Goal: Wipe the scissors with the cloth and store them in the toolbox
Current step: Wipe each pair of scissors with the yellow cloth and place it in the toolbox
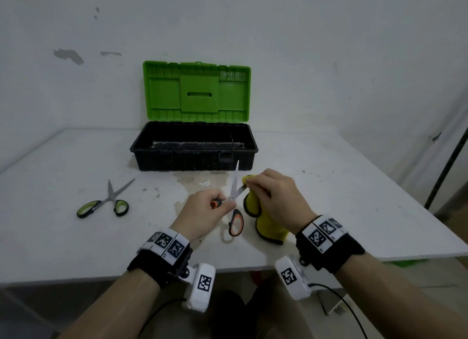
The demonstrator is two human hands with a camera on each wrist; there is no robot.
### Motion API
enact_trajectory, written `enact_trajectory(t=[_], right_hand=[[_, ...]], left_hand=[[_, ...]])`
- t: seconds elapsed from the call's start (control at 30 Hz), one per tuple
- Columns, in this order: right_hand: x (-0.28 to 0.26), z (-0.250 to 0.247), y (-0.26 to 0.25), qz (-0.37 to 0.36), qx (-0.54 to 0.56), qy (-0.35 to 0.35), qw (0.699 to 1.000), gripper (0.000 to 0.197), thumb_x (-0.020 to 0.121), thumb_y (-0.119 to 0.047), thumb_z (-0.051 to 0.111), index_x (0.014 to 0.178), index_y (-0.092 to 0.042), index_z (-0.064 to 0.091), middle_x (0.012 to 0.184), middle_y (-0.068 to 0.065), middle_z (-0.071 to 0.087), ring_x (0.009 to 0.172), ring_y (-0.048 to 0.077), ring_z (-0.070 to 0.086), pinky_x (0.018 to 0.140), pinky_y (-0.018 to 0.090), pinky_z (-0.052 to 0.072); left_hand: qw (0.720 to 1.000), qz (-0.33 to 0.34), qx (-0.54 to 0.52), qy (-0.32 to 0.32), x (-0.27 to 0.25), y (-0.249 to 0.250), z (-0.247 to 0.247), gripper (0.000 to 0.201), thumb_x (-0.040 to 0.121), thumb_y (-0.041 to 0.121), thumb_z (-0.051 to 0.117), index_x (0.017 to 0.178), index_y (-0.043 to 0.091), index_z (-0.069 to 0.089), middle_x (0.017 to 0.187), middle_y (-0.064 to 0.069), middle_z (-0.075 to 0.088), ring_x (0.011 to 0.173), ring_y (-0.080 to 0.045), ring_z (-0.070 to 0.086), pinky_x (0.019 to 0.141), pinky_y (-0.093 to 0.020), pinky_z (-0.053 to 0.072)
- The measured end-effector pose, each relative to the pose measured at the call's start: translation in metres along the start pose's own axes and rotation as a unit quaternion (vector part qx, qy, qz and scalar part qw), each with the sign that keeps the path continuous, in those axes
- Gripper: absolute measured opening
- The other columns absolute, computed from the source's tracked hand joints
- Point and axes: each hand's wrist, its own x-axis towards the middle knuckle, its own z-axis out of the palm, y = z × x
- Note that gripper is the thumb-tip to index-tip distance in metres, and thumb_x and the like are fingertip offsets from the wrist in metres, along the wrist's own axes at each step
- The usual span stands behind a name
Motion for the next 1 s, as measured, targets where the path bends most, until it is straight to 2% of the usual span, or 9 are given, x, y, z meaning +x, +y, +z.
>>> enact_trajectory(t=[0.1, 0.23, 0.3, 0.43, 0.5, 0.57, 0.73, 0.83, 1.0], right_hand=[[-0.006, 0.01, -0.007, 0.019, 0.012, -0.054, 0.998, 0.018, 0.097, -0.024, 0.059, 0.108, -0.02, 0.072, 0.097, -0.001, 0.065, 0.086, 0.017, 0.063, 0.077, 0.032, 0.053], [-0.001, 0.006, 0.007, 0.112, -0.009, -0.037, 0.993, 0.019, 0.096, -0.024, 0.058, 0.106, -0.019, 0.073, 0.093, 0.0, 0.065, 0.087, 0.02, 0.062, 0.079, 0.035, 0.051], [0.004, -0.002, 0.016, 0.162, -0.029, -0.035, 0.986, 0.018, 0.096, -0.025, 0.058, 0.104, -0.019, 0.074, 0.094, 0.001, 0.066, 0.09, 0.02, 0.061, 0.079, 0.027, 0.046], [0.009, -0.02, 0.012, 0.186, 0.032, -0.009, 0.982, 0.016, 0.09, -0.031, 0.066, 0.104, -0.026, 0.074, 0.098, -0.011, 0.071, 0.09, 0.003, 0.062, 0.079, 0.009, 0.041], [0.008, -0.022, 0.002, 0.169, 0.054, -0.025, 0.984, 0.019, 0.088, -0.034, 0.068, 0.106, -0.028, 0.072, 0.095, -0.015, 0.071, 0.085, -0.001, 0.062, 0.075, 0.004, 0.041], [0.007, -0.018, -0.007, 0.13, 0.035, -0.076, 0.988, 0.026, 0.09, -0.034, 0.067, 0.115, -0.029, 0.066, 0.092, -0.014, 0.068, 0.077, -0.001, 0.059, 0.072, 0.004, 0.043], [0.005, 0.007, -0.02, 0.03, 0.023, -0.149, 0.988, 0.018, 0.096, -0.033, 0.056, 0.106, -0.032, 0.071, 0.098, -0.011, 0.066, 0.089, 0.005, 0.06, 0.082, 0.025, 0.051], [0.003, 0.018, -0.02, 0.001, -0.02, -0.138, 0.99, 0.02, 0.096, -0.032, 0.056, 0.109, -0.027, 0.071, 0.099, -0.006, 0.064, 0.089, 0.015, 0.062, 0.075, 0.031, 0.053], [0.002, 0.025, -0.02, -0.077, -0.081, -0.096, 0.989, 0.029, 0.094, -0.034, 0.047, 0.101, -0.023, 0.073, 0.088, -0.002, 0.065, 0.071, 0.021, 0.06, 0.061, 0.029, 0.045]], left_hand=[[0.999, 0.041, 0.034, 0.001, 0.0, 0.002, -0.001, 0.025, 0.087, 0.039, 0.072, 0.07, 0.022, 0.064, 0.055, 0.003, 0.052, 0.052, -0.007, 0.045, 0.053, -0.02, 0.036], [0.997, 0.045, 0.06, -0.013, -0.003, -0.001, -0.009, 0.024, 0.088, 0.036, 0.072, 0.07, 0.024, 0.062, 0.057, 0.006, 0.052, 0.052, -0.006, 0.046, 0.052, -0.017, 0.035], [0.997, 0.017, 0.063, -0.035, -0.003, -0.004, -0.013, 0.025, 0.089, 0.038, 0.07, 0.072, 0.02, 0.064, 0.056, 0.008, 0.051, 0.05, -0.004, 0.045, 0.054, -0.017, 0.036], [0.993, -0.078, -0.015, -0.087, 0.001, -0.009, -0.022, 0.025, 0.088, 0.039, 0.072, 0.076, 0.017, 0.066, 0.052, 0.01, 0.046, 0.045, -0.005, 0.039, 0.051, -0.022, 0.035], [0.989, -0.102, -0.034, -0.105, 0.004, -0.009, -0.025, 0.027, 0.087, 0.038, 0.073, 0.079, 0.014, 0.067, 0.052, 0.009, 0.046, 0.044, -0.007, 0.037, 0.048, -0.022, 0.033], [0.987, -0.106, -0.031, -0.118, 0.006, -0.007, -0.027, 0.027, 0.088, 0.037, 0.072, 0.082, 0.011, 0.067, 0.051, 0.008, 0.046, 0.044, -0.008, 0.037, 0.047, -0.022, 0.033], [0.987, -0.08, -0.004, -0.139, 0.007, -0.001, -0.028, 0.024, 0.091, 0.036, 0.069, 0.082, 0.013, 0.071, 0.053, 0.009, 0.048, 0.046, -0.006, 0.041, 0.05, -0.023, 0.036], [0.988, -0.061, 0.022, -0.141, 0.006, 0.003, -0.03, 0.025, 0.091, 0.038, 0.068, 0.08, 0.016, 0.072, 0.052, 0.01, 0.048, 0.047, -0.006, 0.041, 0.052, -0.025, 0.036], [0.987, -0.03, 0.074, -0.139, 0.007, 0.006, -0.033, 0.023, 0.091, 0.039, 0.068, 0.078, 0.021, 0.074, 0.052, 0.013, 0.05, 0.048, -0.001, 0.042, 0.055, -0.023, 0.036]])
